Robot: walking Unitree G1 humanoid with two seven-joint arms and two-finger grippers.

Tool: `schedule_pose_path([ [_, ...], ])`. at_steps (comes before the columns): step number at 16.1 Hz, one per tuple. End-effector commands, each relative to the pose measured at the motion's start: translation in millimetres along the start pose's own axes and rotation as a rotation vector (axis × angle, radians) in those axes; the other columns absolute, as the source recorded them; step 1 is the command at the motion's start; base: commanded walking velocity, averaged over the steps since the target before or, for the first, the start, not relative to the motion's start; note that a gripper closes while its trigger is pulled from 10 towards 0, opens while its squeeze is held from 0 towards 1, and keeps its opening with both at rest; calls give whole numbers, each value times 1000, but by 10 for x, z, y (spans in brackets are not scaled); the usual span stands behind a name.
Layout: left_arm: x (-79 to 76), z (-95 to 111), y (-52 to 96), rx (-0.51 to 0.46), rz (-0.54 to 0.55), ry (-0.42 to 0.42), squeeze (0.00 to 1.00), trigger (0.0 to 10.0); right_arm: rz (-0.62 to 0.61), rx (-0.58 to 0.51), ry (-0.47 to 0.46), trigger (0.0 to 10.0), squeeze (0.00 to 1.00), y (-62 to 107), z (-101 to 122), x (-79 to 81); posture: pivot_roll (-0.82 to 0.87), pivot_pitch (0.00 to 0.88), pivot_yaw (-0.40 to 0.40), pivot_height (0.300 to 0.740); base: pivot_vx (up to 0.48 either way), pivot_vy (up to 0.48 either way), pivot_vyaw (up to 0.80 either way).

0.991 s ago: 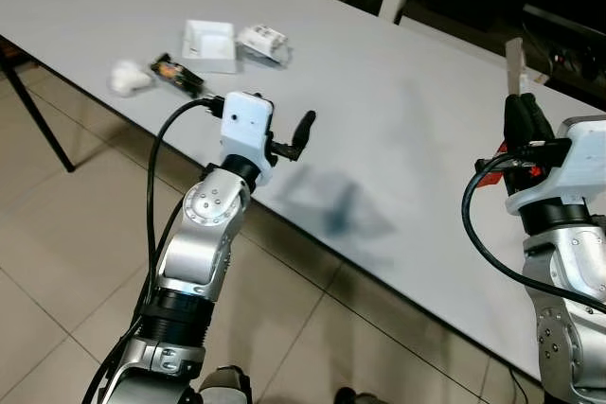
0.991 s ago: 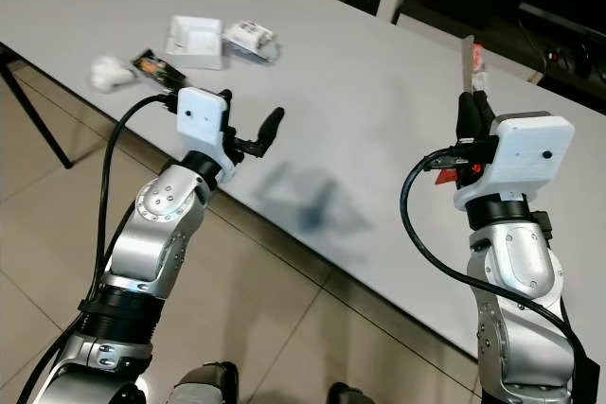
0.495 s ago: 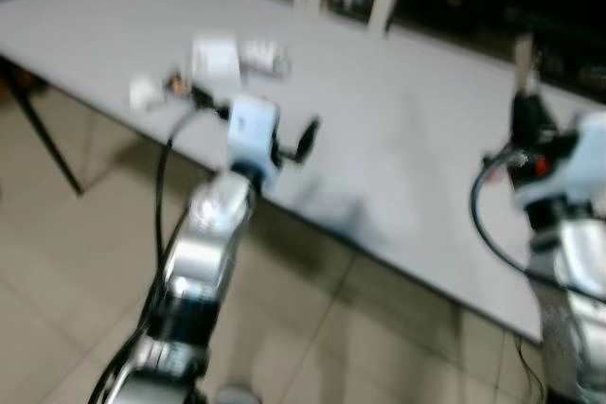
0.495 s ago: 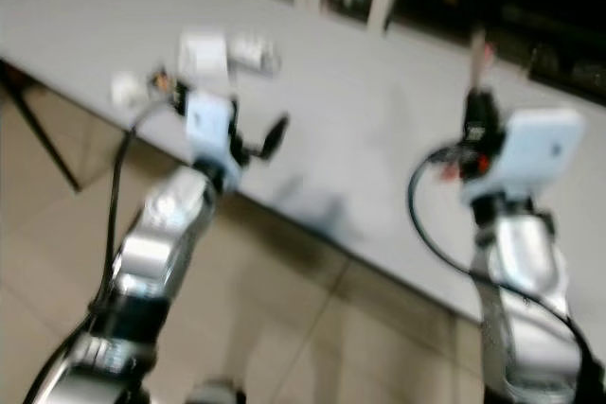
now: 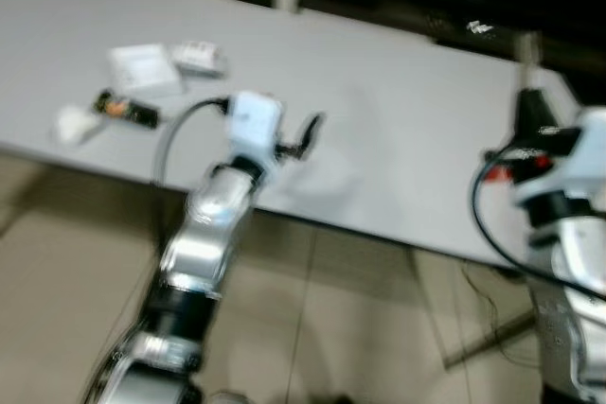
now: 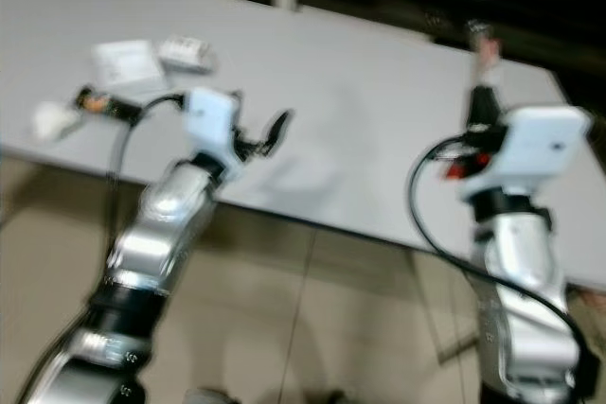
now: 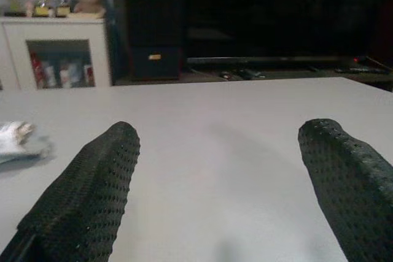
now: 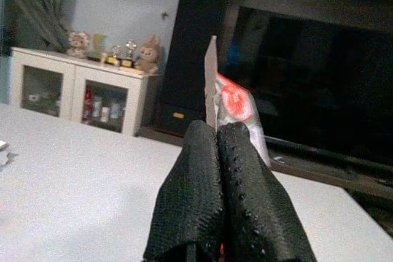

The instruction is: Picking trash to rubbish bin

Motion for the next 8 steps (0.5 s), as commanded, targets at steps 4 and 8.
schedule_pose_path([
  [4,-123,0,-38,2,-28,3,0,10000,-20,11,15,10000,0,-6,-15,-71,222,110,-104,740,0,480,-800],
  [8,-131,0,-48,-2,-32,0,0,10000,-20,6,15,10000,0,-1,-9,-66,223,106,-102,740,0,206,-400],
])
Point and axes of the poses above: a point about 5 cm out from each wrist's last joint towards the gripper, its own y axis pointing back from the gripper into the wrist, its own z axis along the axis of the wrist's last joint, x = y × z, the point moved 6 cm from there along -y, pointing out of the wrist towards the gripper, and after that the axes turned 2 degrees about -y, right-handed, at the moved point
